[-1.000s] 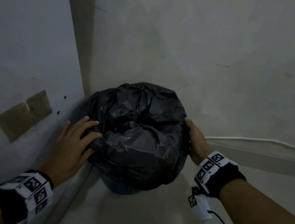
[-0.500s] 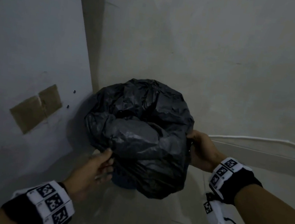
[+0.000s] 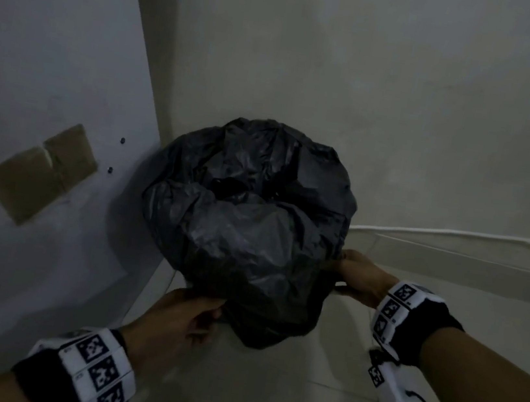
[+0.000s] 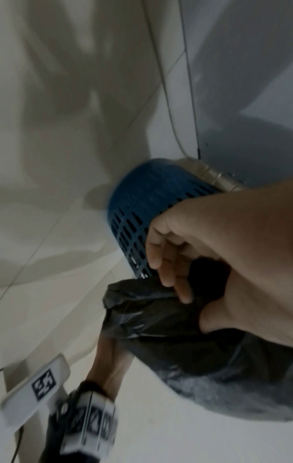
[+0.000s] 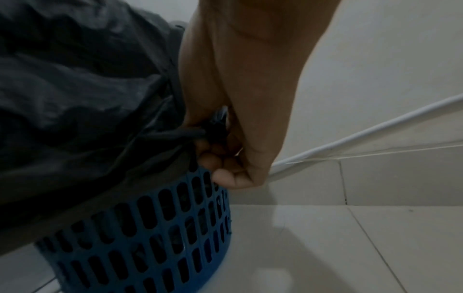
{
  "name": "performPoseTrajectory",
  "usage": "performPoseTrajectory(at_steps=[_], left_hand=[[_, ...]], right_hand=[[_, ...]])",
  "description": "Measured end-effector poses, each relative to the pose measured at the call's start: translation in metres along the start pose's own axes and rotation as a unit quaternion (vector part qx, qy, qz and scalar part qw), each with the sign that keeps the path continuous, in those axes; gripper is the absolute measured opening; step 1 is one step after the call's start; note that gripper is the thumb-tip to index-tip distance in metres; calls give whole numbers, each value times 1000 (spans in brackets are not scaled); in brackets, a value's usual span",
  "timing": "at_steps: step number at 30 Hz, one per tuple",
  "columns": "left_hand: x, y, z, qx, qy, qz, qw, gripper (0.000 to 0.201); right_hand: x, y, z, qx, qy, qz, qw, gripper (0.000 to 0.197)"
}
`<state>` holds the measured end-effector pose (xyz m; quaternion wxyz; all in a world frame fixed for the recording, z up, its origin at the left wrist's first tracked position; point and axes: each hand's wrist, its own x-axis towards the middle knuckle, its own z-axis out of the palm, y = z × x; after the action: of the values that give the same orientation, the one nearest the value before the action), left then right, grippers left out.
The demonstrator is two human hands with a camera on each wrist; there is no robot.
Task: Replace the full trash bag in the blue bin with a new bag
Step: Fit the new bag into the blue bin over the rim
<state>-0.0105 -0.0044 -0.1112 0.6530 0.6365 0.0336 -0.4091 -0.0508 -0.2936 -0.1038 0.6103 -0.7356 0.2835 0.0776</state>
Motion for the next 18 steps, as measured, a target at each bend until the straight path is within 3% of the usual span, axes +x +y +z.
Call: performPoseTrajectory(at_steps=[3, 5, 8, 10, 12, 14, 17, 18], left_hand=[[4, -4, 3, 22, -16, 13, 1000, 32], [5, -6, 3, 29, -5, 10, 1000, 29], [12, -13, -6, 74, 72, -2, 995, 16], [16, -21, -18, 99, 128, -11, 987, 20], [15, -25, -26, 89, 150, -11, 985, 28], [12, -27, -26, 73, 164, -4, 984, 38], [6, -32, -21, 131, 197, 3, 972, 51], [1, -34, -18, 159, 196, 18, 968, 52]], right_hand=[[4, 1, 7, -25, 41, 10, 999, 9], [5, 1, 10, -53, 61, 20, 997, 11], [5, 9, 11, -146, 84, 54, 984, 22], [7, 16, 17, -235, 99, 84, 963, 34], [9, 19, 26, -290, 105, 113, 945, 31], [8, 21, 33, -282, 89, 141, 945, 26], [2, 22, 34, -182, 19, 159, 970, 8], [0, 23, 30, -145, -2, 157, 977, 15]])
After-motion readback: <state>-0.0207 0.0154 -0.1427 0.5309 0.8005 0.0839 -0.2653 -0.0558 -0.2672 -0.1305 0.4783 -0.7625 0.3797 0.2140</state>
